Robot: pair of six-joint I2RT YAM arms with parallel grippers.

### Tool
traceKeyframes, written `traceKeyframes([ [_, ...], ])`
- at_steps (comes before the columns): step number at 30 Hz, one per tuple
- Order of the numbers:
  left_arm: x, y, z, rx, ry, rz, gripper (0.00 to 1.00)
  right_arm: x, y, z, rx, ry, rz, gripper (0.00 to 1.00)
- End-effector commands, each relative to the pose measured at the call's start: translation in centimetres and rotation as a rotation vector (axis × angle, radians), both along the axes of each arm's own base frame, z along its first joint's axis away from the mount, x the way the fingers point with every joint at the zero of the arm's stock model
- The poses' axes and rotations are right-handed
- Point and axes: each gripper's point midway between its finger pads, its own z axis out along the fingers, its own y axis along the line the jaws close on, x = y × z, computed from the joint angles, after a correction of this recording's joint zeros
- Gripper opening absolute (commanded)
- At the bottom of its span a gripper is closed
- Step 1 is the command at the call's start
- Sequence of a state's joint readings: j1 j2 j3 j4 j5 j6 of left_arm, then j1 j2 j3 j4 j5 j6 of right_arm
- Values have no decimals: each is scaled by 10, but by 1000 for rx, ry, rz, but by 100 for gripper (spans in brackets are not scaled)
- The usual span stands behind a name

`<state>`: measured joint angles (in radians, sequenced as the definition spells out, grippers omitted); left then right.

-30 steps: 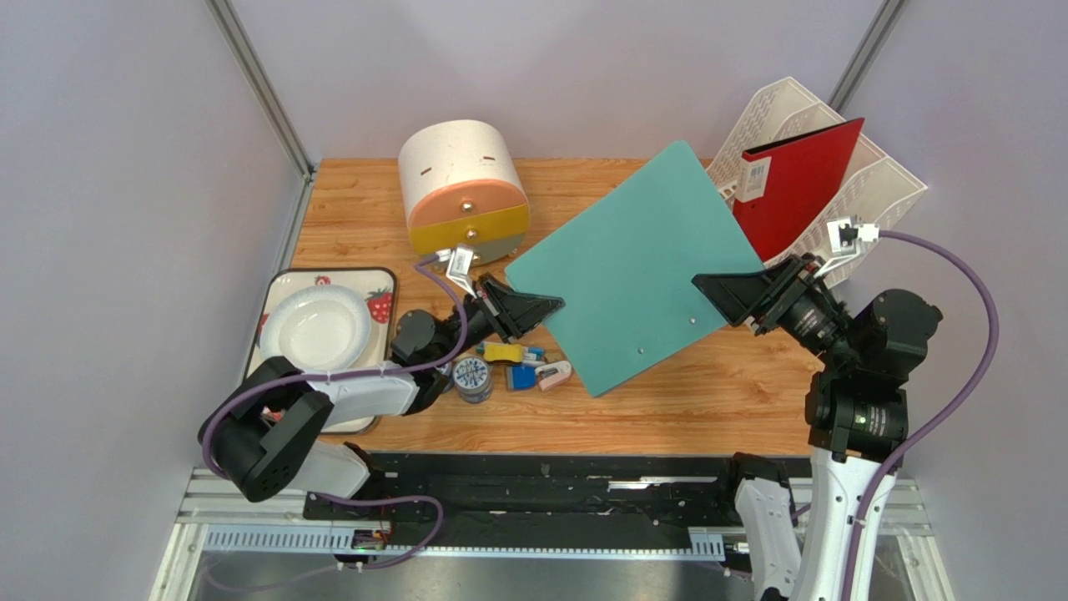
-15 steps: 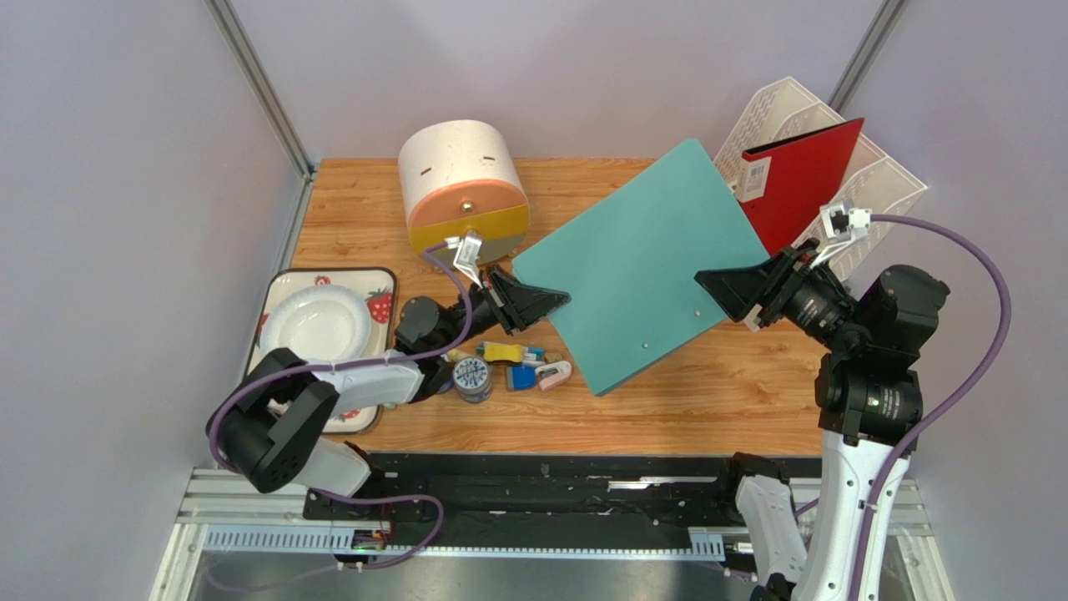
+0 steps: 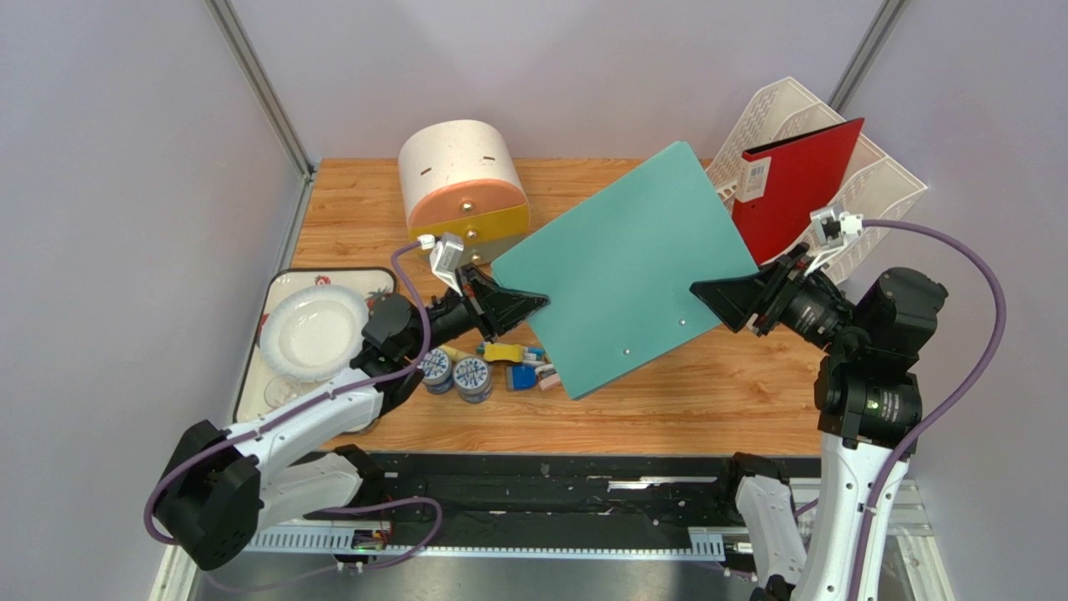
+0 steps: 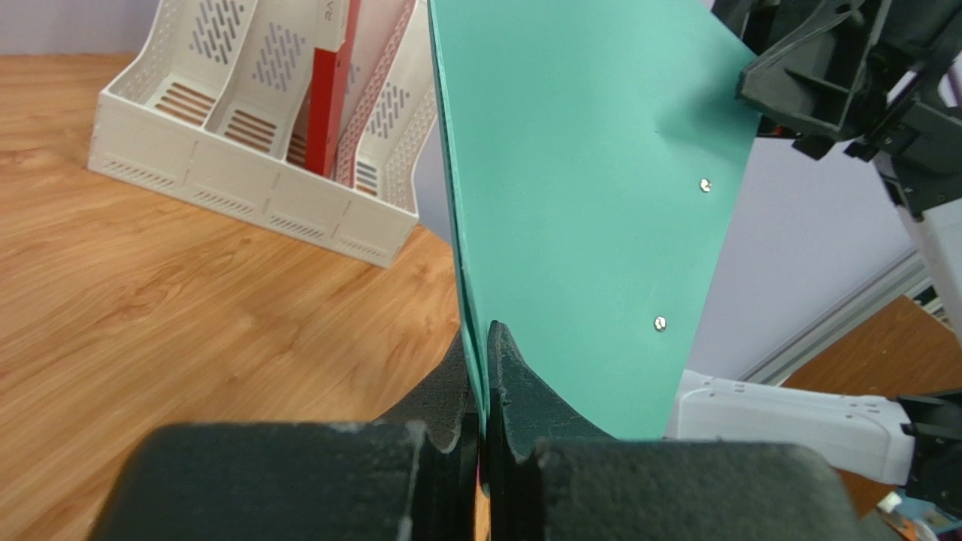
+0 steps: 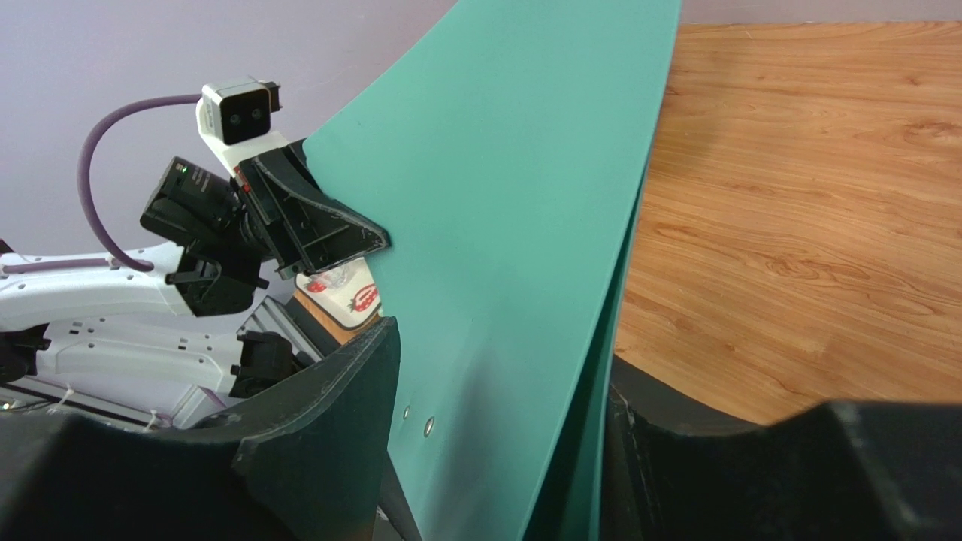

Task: Organize the desk
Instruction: Place the folder in the storage box.

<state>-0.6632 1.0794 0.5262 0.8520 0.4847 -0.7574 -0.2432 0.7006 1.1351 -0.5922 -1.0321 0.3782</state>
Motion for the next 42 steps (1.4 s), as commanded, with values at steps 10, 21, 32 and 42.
traceKeyframes([
  [10,-22,-7,-11,142,-77,-141,0,-13,18,9,43,-23,203,54],
  [21,-25,4,-2,135,-127,-84,0,-5,16,1,52,46,177,9],
  [32,-12,20,-6,139,-106,57,6,5,4,-4,13,59,48,0],
  [42,-9,20,-4,102,-91,71,0,-8,13,2,41,50,119,35],
])
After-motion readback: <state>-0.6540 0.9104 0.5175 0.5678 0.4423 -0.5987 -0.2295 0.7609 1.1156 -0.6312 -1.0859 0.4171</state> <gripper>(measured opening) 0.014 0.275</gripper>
